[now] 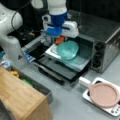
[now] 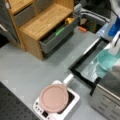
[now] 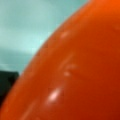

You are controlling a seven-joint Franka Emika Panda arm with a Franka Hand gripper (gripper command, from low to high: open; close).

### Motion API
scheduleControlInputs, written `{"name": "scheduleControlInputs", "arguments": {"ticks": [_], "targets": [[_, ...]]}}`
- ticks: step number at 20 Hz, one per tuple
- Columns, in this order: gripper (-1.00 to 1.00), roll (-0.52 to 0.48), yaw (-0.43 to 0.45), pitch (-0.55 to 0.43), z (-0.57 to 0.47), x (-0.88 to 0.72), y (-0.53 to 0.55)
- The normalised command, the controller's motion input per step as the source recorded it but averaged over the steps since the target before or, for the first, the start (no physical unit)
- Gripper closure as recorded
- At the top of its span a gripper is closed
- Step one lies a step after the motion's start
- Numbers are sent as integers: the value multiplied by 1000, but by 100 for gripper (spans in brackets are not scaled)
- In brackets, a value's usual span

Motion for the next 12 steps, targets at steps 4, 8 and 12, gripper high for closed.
{"name": "scheduleControlInputs", "arguments": {"ticks": [4,8,12], "targets": [[100,142,-8,129,-123,184,-2],[100,129,6,157,-78,244,8],[100,97,25,172,-21,238,-8]]}}
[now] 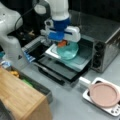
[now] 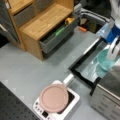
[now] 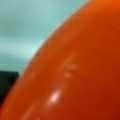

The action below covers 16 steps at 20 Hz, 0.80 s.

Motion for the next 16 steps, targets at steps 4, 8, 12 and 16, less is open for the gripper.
{"name": "scheduleControlInputs", "arguments": {"ticks": [4,8,12,16], "targets": [[100,89,43,156,21,225,-26],[100,69,48,136,30,226,-40],[-100,71,49,145,61,225,-40],[-100,67,19,117,74,233,-34]]}}
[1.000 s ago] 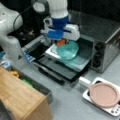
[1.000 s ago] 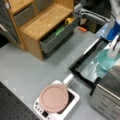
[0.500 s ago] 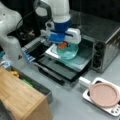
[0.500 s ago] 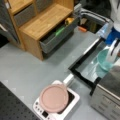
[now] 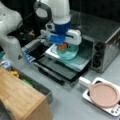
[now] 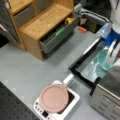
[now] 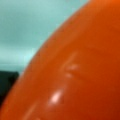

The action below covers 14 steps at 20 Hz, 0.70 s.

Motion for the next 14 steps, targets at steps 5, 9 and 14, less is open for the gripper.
{"name": "scheduleControlInputs", "arguments": {"ticks": [5,9,14], "targets": [[-100,61,-5,104,70,234,-32],[-100,59,-11,109,78,232,-35],[-100,56,-8,110,81,216,-46]]}}
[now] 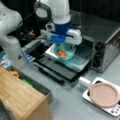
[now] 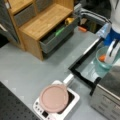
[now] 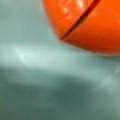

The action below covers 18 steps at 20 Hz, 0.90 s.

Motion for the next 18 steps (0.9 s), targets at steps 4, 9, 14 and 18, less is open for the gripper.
{"name": "scheduleControlInputs", "arguments": {"ticks": [4,9,14,18], "targets": [[-100,47,-2,110,69,212,-68],[-100,36,8,113,78,231,-58],[-100,50,-15,118,180,293,-59],[-100,55,-19,142,258,318,-89]]}}
